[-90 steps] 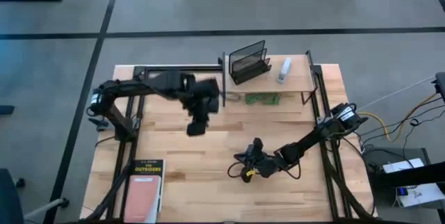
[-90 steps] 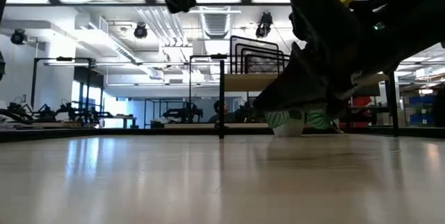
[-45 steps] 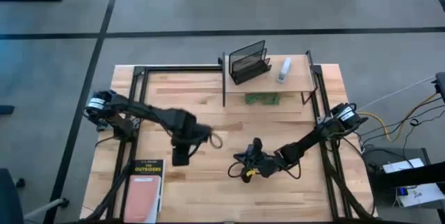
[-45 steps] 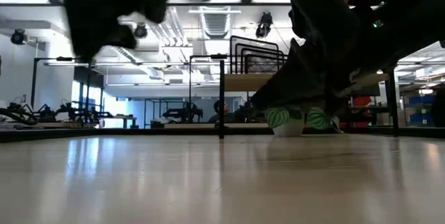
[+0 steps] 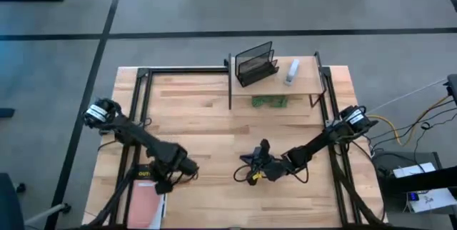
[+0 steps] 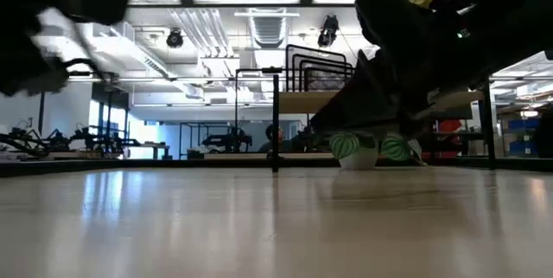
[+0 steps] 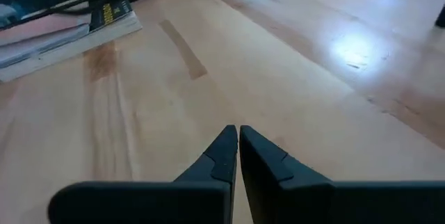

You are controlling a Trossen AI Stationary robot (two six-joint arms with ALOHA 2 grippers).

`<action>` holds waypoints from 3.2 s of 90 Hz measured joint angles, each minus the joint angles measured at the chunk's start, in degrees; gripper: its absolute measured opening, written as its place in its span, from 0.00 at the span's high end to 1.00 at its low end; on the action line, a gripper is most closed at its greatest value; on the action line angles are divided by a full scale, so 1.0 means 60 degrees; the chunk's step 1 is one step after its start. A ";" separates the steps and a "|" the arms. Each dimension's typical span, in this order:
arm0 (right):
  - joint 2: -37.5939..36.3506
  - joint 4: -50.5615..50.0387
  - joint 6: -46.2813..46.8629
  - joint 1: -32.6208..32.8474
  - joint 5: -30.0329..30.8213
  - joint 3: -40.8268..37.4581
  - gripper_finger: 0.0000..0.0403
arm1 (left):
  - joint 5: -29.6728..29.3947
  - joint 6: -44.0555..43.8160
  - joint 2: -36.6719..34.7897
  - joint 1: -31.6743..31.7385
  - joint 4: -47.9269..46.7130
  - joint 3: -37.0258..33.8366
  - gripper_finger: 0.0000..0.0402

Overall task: Stock shelves
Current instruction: Put the pink notebook into the black desk organizer on the shelf

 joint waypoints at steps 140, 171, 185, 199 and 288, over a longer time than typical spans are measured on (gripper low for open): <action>0.0000 -0.1056 -0.4109 -0.0168 -0.1526 0.2709 0.99 | -0.4472 -0.1766 -0.2239 -0.1254 0.2803 -0.0764 1.00; 0.0000 -0.3622 -0.4011 -0.0812 -0.1578 0.4044 0.99 | -0.4572 -0.3900 -0.3446 -0.2172 0.2823 -0.1604 1.00; 0.0000 -0.3443 -0.4113 -0.0804 -0.1618 0.4036 0.99 | -0.4097 -0.4698 -0.3416 -0.2541 0.3077 -0.2195 1.00; 0.0000 -0.3368 -0.4109 -0.0807 -0.1629 0.4025 0.99 | -0.3734 -0.5289 -0.3413 -0.2773 0.3826 -0.2676 1.00; 0.5969 -0.6438 -0.8700 -0.1175 -0.4028 1.1147 0.64 | -0.7062 -0.5086 -0.3412 -0.2823 0.8521 -0.4911 1.00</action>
